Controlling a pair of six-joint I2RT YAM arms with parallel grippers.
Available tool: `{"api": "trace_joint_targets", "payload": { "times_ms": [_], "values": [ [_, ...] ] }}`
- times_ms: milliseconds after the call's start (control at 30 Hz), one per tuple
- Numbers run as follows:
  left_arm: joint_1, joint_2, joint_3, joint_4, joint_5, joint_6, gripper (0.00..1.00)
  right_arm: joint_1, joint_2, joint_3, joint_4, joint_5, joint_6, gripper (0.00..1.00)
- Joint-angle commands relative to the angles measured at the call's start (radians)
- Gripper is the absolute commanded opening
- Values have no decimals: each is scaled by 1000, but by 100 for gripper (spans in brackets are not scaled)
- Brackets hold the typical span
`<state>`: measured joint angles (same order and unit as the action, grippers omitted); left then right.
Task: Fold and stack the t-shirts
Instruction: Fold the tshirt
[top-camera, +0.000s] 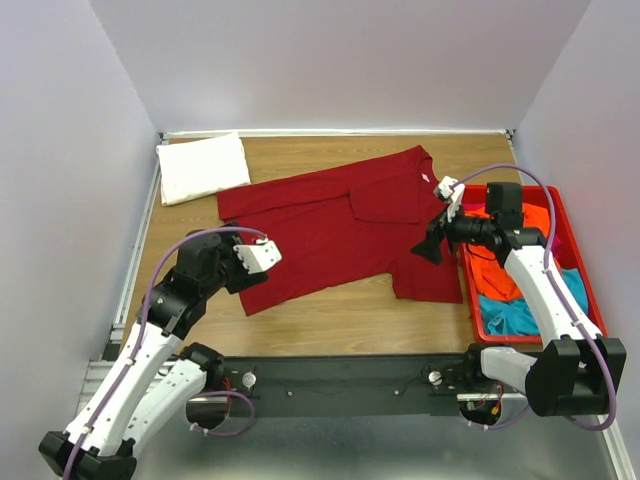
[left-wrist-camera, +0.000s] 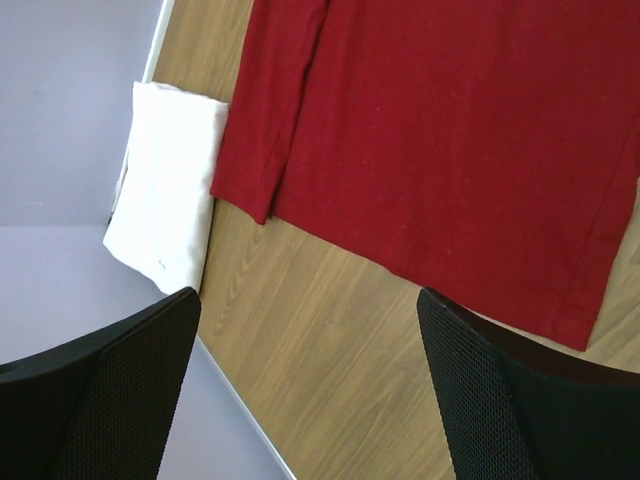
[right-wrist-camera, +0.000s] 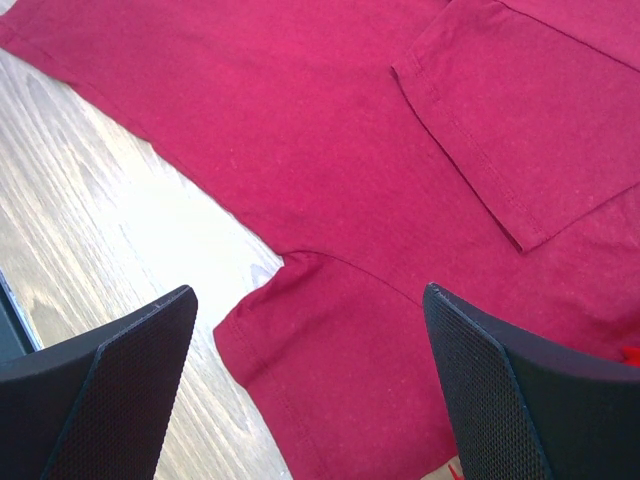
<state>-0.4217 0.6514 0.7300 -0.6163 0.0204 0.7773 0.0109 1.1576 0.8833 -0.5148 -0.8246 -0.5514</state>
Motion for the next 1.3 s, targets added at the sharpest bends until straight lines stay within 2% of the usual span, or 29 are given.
{"api": "trace_joint_targets", "payload": {
  "times_ms": [0, 100, 200, 567, 700, 1033, 1267],
  "values": [
    [-28, -10, -6, 4, 50, 7, 97, -8, -2, -6, 7, 5, -2, 100],
    [-52, -12, -7, -2, 107, 7, 95, -31, -2, -6, 7, 8, -1, 100],
    [-104, 11, -6, -29, 124, 5, 88, -37, -13, -6, 10, 7, -1, 100],
    [-294, 79, -73, -112, 39, 36, 87, -43, -4, -4, 12, 13, -1, 100],
    [-359, 113, -93, -169, -65, 71, 88, -45, 13, -1, 9, 13, 5, 100],
    [-376, 197, -190, -158, -105, 154, 95, -48, 17, 3, 9, 15, 15, 100],
    [-374, 284, -182, -158, -106, 149, 96, -48, 8, 8, 9, -2, 24, 100]
  ]
}}
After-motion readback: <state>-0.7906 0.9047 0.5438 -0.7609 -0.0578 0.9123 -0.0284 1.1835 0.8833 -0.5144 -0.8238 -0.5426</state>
